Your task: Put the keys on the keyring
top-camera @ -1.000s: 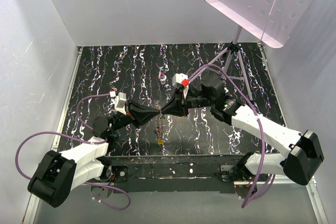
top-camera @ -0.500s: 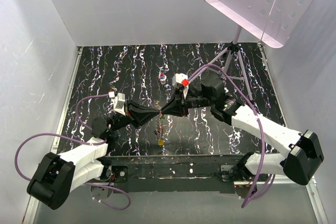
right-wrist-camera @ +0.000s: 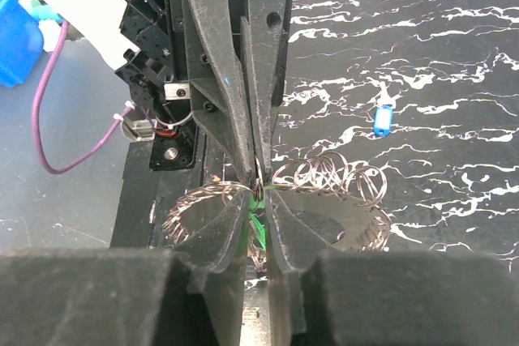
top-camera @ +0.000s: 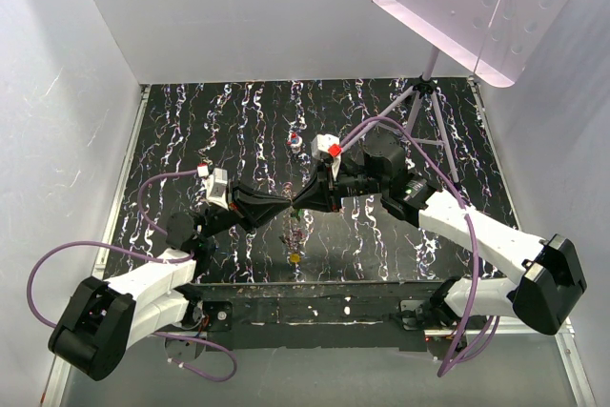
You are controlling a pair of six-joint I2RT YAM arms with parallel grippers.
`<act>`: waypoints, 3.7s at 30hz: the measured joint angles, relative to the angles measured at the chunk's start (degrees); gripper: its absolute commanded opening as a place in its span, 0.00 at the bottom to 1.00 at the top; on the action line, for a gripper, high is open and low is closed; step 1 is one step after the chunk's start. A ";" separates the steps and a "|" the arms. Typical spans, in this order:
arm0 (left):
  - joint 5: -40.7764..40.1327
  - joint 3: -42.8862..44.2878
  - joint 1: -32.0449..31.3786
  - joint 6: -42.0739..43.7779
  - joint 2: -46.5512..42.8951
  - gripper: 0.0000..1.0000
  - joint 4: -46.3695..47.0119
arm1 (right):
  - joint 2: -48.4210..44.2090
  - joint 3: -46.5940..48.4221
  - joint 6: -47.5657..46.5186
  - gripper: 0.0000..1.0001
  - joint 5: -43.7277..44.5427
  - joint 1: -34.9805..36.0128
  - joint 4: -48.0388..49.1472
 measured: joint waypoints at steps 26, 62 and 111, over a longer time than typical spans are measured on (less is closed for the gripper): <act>-0.50 0.07 -0.35 1.33 -10.25 0.61 -2.49 | -0.92 1.62 -8.79 0.01 -1.75 -0.26 -12.63; 22.75 34.49 -5.81 15.58 9.38 0.51 -62.77 | 1.16 17.07 -34.27 0.01 -5.88 -3.89 -53.79; 22.14 39.63 -10.47 25.24 13.55 0.00 -75.67 | 1.62 17.03 -27.82 0.16 -8.39 -5.46 -52.02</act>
